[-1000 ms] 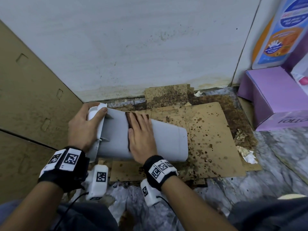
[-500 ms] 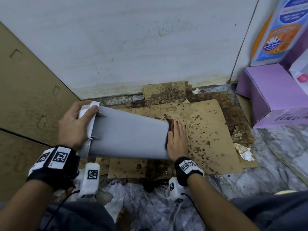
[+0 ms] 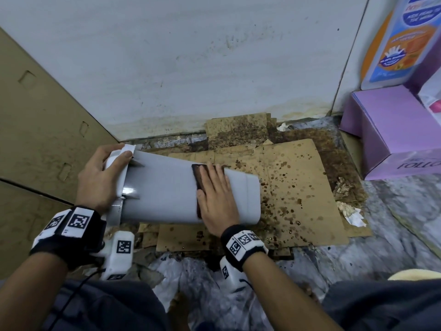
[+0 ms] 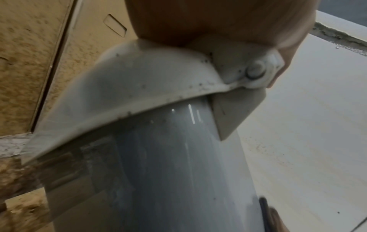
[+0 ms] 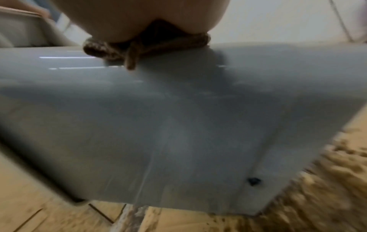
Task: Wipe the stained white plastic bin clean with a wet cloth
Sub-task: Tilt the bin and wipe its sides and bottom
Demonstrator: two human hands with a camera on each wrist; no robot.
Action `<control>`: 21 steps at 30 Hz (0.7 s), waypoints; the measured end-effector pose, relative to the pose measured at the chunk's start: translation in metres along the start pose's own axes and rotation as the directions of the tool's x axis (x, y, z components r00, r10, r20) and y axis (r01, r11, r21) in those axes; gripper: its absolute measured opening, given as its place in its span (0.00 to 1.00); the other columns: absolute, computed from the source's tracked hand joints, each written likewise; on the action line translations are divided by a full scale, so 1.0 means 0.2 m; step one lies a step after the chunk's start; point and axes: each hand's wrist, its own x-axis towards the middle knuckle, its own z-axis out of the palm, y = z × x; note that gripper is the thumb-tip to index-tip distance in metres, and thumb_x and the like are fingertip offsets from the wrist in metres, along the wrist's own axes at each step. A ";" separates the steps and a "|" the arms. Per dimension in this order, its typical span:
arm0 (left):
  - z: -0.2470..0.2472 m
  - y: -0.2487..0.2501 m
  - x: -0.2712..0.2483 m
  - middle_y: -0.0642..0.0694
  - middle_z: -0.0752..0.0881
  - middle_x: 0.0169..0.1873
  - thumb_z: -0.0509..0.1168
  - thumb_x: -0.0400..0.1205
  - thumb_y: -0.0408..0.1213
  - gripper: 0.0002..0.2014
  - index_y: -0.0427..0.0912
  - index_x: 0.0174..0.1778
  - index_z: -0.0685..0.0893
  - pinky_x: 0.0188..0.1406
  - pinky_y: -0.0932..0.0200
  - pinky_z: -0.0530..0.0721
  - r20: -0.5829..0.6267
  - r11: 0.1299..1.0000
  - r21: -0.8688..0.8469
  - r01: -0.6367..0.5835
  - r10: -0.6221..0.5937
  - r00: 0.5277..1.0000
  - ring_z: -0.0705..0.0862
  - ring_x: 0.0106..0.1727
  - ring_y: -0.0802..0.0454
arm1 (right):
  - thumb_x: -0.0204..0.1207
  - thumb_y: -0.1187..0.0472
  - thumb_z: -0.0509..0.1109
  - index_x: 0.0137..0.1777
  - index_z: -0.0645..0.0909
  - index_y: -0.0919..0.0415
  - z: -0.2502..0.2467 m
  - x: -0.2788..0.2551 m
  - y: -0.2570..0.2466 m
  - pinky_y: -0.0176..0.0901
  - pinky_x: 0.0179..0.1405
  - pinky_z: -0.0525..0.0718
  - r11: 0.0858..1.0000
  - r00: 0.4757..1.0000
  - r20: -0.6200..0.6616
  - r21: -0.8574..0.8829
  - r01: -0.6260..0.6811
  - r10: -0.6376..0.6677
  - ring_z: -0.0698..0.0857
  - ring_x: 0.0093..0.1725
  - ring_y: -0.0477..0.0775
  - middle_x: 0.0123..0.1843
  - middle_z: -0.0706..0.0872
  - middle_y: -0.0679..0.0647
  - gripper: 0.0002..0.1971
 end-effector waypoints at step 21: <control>0.02 0.06 0.01 0.52 0.88 0.52 0.69 0.77 0.58 0.13 0.61 0.56 0.84 0.44 0.60 0.82 0.044 0.997 0.060 0.046 -0.048 0.998 0.85 0.54 0.51 | 0.87 0.63 0.51 0.79 0.69 0.57 -0.19 -0.01 0.51 0.48 0.69 0.72 0.704 0.714 -0.201 0.476 -0.527 0.671 0.74 0.73 0.63 0.76 0.76 0.58 0.21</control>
